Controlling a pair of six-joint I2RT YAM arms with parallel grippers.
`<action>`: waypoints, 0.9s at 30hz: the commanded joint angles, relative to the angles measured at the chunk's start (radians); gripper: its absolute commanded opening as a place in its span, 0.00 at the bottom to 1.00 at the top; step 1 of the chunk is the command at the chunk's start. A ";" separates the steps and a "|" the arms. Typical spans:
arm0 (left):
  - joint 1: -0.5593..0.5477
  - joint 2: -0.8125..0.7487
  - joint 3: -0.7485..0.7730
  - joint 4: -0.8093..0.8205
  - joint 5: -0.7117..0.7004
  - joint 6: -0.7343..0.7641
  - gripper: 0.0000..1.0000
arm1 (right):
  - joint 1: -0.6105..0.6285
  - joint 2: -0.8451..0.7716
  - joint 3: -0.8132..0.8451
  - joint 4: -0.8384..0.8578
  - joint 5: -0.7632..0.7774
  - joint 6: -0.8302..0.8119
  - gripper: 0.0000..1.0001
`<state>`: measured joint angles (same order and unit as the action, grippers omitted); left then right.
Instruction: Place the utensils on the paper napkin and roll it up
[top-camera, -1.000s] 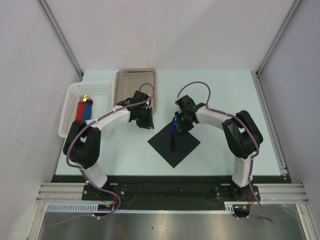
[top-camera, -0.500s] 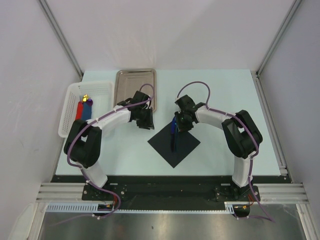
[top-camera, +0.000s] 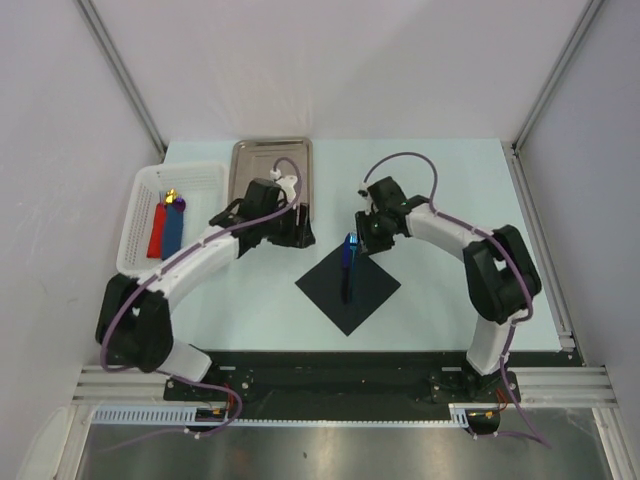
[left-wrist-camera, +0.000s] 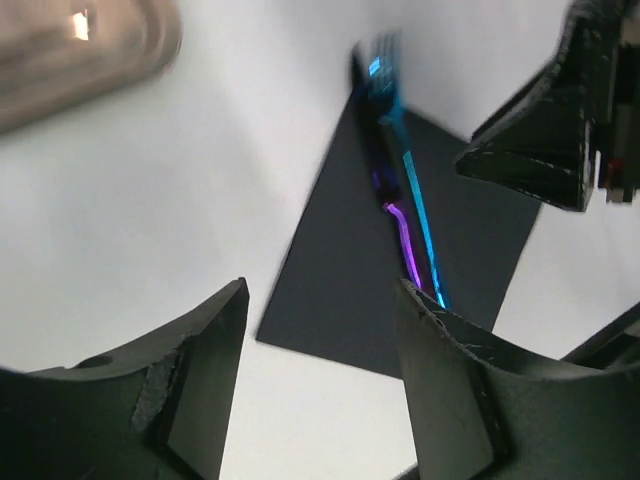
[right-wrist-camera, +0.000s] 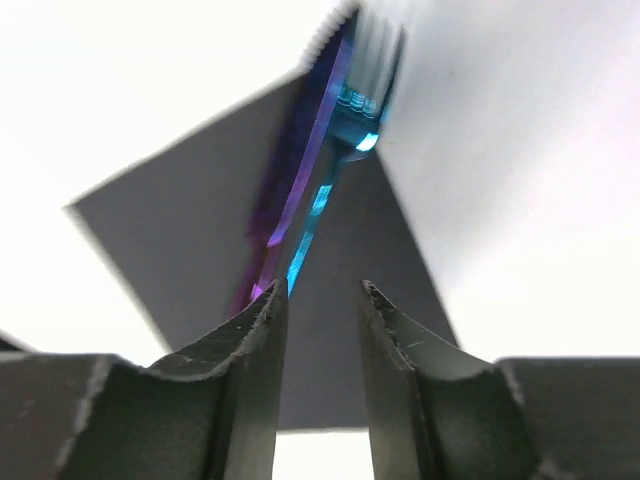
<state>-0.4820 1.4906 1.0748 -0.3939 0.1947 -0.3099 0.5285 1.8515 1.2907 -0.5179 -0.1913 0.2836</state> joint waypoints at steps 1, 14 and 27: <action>-0.032 -0.204 -0.077 0.139 0.104 0.284 0.66 | -0.054 -0.202 -0.010 0.035 -0.210 -0.040 0.40; -0.575 -0.368 -0.486 0.358 0.253 0.877 0.52 | -0.212 -0.448 -0.269 0.015 -0.594 -0.127 0.69; -0.655 -0.015 -0.368 0.368 0.193 1.012 0.29 | -0.283 -0.472 -0.306 -0.097 -0.643 -0.241 0.78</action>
<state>-1.1305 1.4494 0.6514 -0.0669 0.3962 0.6285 0.2584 1.3945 0.9833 -0.5827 -0.7876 0.0879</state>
